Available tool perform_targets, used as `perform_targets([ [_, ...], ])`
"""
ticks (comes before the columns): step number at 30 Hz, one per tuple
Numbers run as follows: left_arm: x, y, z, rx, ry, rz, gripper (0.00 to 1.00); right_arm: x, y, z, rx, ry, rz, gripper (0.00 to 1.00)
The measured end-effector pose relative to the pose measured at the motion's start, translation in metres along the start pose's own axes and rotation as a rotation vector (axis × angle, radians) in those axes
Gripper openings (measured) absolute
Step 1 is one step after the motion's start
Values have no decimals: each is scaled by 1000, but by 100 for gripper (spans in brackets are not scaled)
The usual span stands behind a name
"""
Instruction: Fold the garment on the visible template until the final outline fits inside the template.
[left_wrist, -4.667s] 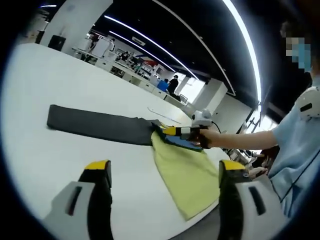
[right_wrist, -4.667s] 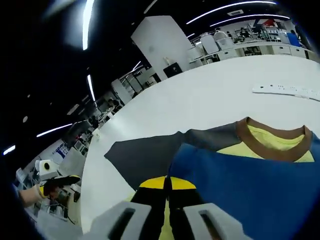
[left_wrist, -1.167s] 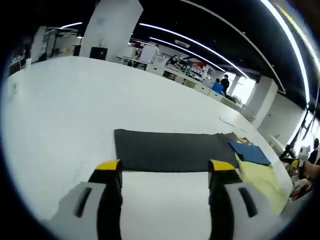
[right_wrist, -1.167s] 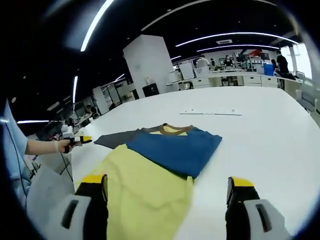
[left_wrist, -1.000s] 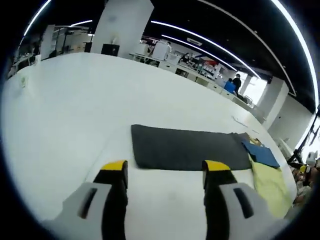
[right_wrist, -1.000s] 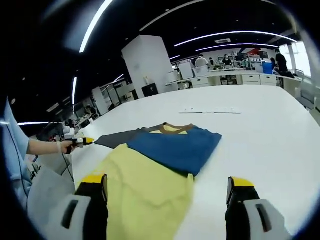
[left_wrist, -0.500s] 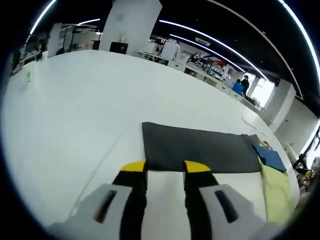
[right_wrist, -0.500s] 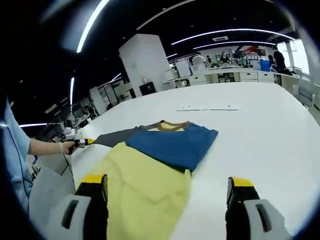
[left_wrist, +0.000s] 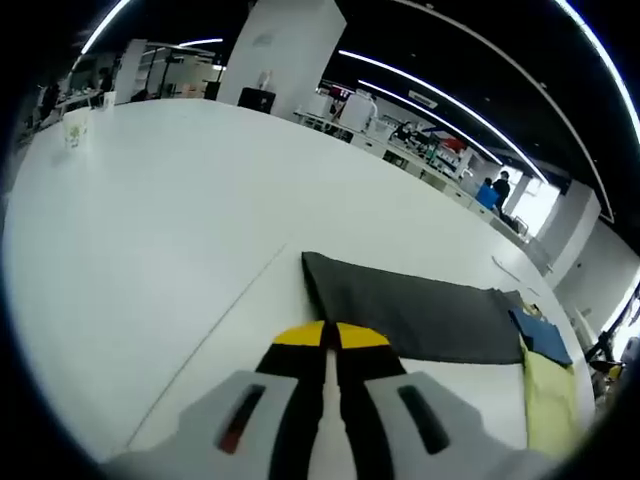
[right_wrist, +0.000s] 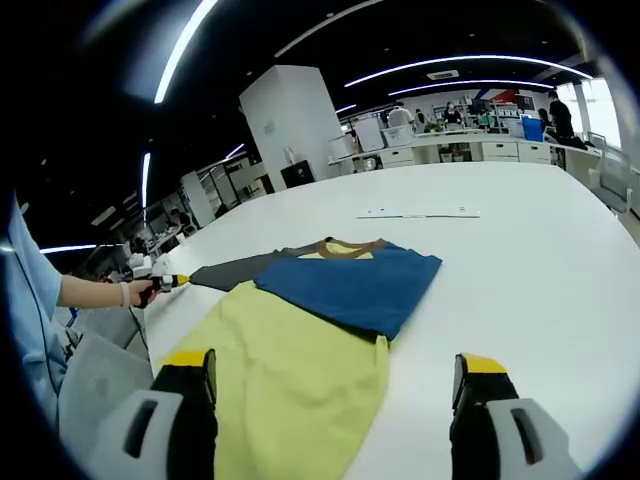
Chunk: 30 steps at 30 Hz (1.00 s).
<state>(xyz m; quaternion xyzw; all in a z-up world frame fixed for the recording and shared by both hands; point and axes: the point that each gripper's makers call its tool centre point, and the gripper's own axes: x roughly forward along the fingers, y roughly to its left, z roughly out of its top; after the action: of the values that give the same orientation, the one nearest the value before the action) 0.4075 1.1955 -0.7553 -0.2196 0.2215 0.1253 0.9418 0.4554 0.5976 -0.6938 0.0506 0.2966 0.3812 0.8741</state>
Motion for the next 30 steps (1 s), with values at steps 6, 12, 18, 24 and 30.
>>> perform_targets([
  [6,-8,-24,22,2,-77,-82,0,-2,1,1,3,-14,3,99],
  [12,-6,-73,32,51,-90,-192,0,-6,-2,4,2,-29,3,99],
  [18,3,-126,38,102,-95,-298,0,-13,-7,2,17,-40,-4,99],
  [24,17,-184,36,131,-79,-398,0,-20,-10,-5,36,-50,-17,99],
  [30,34,-229,24,134,-42,-471,0,-27,-12,-11,41,-49,-25,99],
])
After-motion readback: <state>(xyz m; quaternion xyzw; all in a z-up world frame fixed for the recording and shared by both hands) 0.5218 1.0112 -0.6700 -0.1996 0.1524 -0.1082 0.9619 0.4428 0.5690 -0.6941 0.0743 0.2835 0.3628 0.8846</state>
